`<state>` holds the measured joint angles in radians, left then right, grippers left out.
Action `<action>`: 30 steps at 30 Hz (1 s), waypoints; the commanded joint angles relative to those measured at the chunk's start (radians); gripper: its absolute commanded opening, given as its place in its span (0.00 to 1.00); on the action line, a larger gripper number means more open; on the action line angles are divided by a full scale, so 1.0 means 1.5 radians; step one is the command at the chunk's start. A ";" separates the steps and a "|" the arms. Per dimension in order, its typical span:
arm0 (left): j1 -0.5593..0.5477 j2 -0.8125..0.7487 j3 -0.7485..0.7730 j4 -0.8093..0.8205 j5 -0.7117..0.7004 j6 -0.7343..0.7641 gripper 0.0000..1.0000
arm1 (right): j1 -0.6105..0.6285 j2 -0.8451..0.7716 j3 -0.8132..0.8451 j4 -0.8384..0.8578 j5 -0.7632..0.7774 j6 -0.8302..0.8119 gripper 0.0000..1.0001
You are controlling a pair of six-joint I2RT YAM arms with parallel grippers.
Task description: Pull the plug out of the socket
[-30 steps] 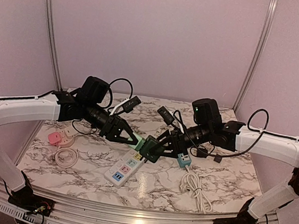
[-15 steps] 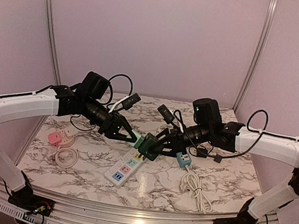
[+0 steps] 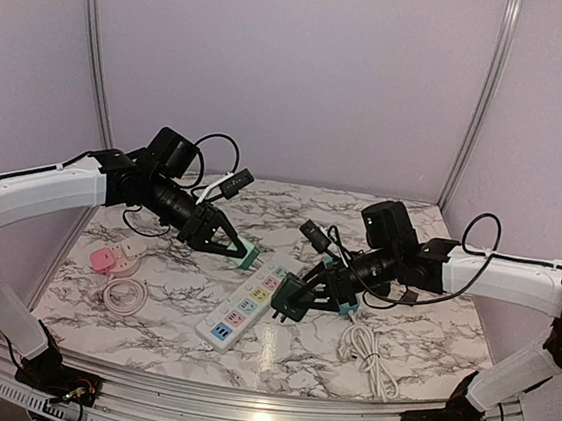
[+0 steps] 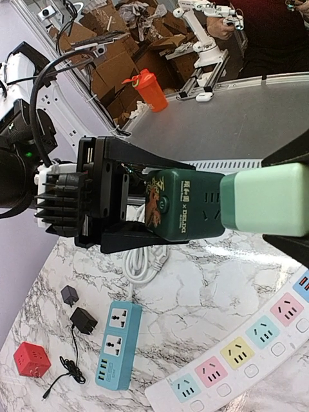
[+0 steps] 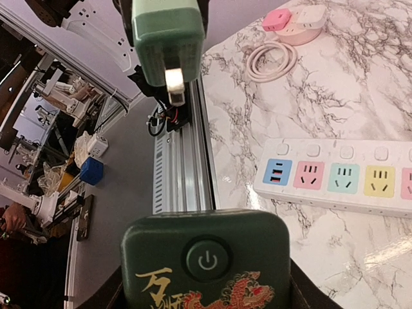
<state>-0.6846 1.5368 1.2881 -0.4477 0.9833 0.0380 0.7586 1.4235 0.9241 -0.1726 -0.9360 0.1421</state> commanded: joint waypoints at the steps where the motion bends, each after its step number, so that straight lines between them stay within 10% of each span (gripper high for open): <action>1: 0.007 -0.019 0.005 0.003 -0.044 -0.015 0.00 | -0.009 -0.031 0.000 0.007 0.002 0.000 0.22; 18: 0.031 0.188 0.149 0.025 -0.627 -0.250 0.00 | -0.030 -0.039 -0.018 0.011 0.119 0.026 0.21; 30: 0.100 0.432 0.373 0.054 -0.465 -0.346 0.00 | -0.042 -0.062 -0.035 -0.008 0.181 0.040 0.21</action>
<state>-0.5617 2.0876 1.7580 -0.3794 0.1684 -0.4145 0.7063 1.3670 0.8684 -0.1799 -0.6998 0.1917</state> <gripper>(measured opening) 0.283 0.589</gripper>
